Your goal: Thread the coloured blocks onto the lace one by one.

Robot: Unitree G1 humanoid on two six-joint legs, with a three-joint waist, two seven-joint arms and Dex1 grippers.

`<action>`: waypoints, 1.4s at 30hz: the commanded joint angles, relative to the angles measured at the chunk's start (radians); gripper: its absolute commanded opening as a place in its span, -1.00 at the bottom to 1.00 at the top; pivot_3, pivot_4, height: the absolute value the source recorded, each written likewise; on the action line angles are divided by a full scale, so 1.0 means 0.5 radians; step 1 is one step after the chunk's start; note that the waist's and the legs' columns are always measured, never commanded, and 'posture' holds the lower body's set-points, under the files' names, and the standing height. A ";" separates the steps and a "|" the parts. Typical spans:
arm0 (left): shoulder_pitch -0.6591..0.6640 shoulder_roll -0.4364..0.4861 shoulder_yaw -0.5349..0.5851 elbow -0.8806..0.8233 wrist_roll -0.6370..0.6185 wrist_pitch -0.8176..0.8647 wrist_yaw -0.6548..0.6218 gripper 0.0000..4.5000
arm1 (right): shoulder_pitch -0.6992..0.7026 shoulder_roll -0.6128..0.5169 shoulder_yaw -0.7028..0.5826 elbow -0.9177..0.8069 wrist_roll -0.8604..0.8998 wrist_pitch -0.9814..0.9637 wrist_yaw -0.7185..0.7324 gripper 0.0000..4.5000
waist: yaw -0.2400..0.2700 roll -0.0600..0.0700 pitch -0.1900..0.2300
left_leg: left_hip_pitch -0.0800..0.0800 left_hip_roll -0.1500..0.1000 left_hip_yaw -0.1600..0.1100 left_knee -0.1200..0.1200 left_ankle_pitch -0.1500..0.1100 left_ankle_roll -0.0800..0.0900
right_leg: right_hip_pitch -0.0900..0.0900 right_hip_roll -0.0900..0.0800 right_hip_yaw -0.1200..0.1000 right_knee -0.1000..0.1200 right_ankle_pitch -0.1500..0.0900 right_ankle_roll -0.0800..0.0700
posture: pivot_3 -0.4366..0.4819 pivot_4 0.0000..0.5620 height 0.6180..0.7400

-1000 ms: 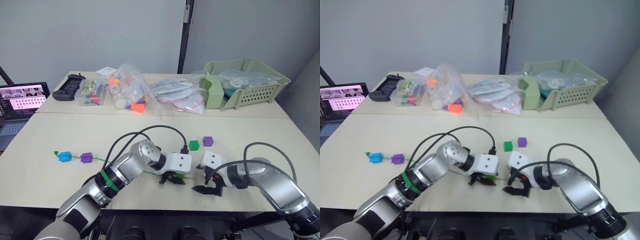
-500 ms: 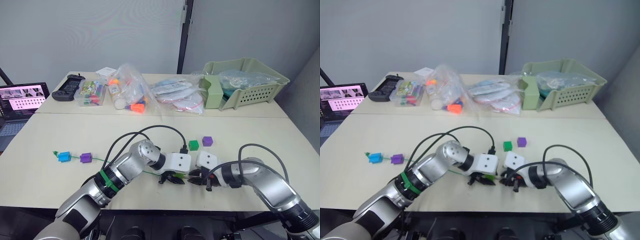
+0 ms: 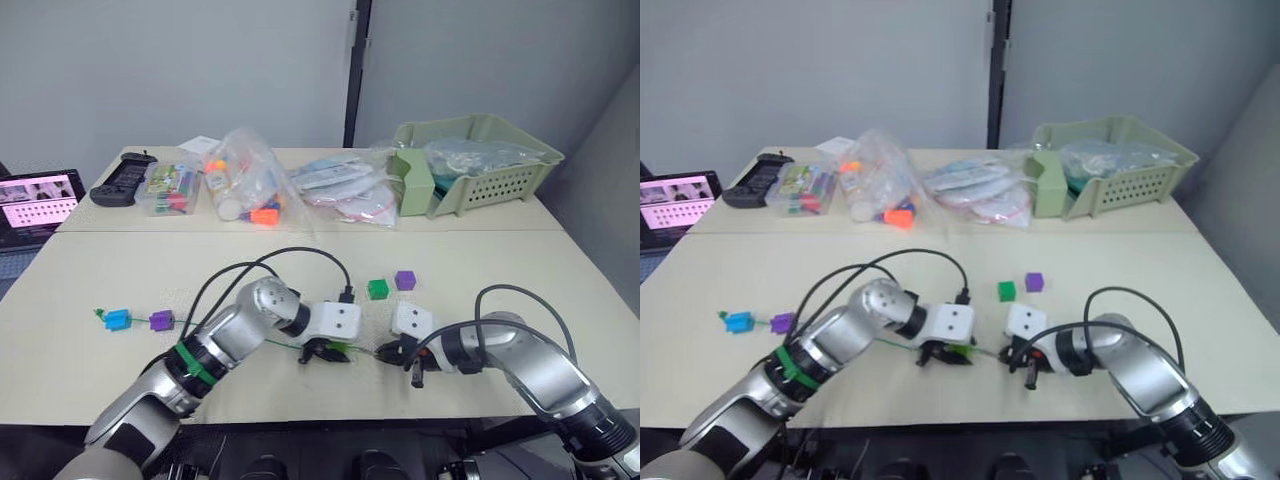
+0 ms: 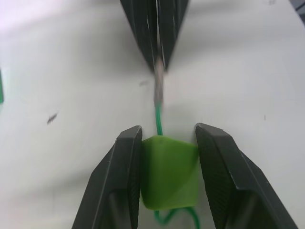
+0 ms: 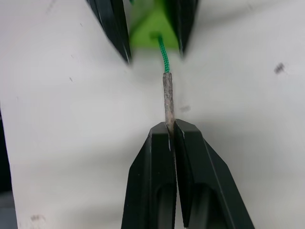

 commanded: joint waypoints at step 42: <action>0.346 0.974 1.003 0.541 -0.645 -0.413 -0.672 1.00 | -0.323 0.105 0.238 -0.225 0.005 0.208 0.064 -1.00 | 0.045 -0.007 0.005 | -0.011 0.031 0.038 -0.010 -0.002 0.003 | -0.042 0.021 0.000 0.028 -0.008 -0.036 | -0.05 -0.47 1.00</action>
